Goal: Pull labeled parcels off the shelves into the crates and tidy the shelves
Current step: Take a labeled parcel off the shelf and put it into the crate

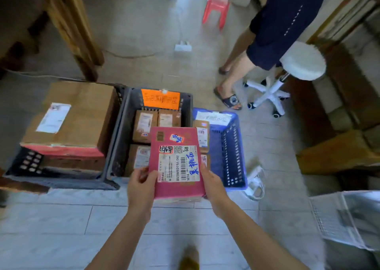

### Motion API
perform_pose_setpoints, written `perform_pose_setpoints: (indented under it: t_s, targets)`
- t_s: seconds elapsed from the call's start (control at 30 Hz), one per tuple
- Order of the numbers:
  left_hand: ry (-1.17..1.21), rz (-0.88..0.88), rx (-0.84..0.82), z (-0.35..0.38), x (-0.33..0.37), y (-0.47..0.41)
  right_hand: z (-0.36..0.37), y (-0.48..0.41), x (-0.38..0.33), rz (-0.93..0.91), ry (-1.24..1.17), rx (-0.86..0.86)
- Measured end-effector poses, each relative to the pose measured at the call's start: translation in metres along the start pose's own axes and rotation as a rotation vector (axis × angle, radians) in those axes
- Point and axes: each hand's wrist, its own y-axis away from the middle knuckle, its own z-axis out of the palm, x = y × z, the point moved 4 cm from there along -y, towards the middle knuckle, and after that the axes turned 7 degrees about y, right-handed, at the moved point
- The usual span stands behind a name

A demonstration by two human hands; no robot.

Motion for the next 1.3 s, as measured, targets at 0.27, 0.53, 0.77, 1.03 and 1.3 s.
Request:
perform_pose_setpoints:
  t_s: [0.27, 0.53, 0.77, 1.03, 1.3]
  targets:
    - [-0.236, -0.118, -0.134, 0.155, -0.040, -0.035, -0.122, -0.086, 0.002, 0.046, -0.039, 0.081]
    - [-0.406, -0.275, -0.274, 0.239, -0.106, -0.104, -0.166, -0.185, 0.022, 0.241, 0.001, 0.140]
    - [-0.485, -0.441, -0.382, 0.293, -0.159, -0.164, -0.181, -0.271, 0.044, 0.295, -0.082, 0.212]
    - [-0.376, -0.504, -0.285, 0.336, -0.245, -0.238, -0.183, -0.372, 0.076, 0.320, -0.150, 0.491]
    - [-0.533, -0.293, -0.138, 0.353, -0.294, -0.276, -0.162, -0.444, 0.117, 0.556, -0.587, 0.568]
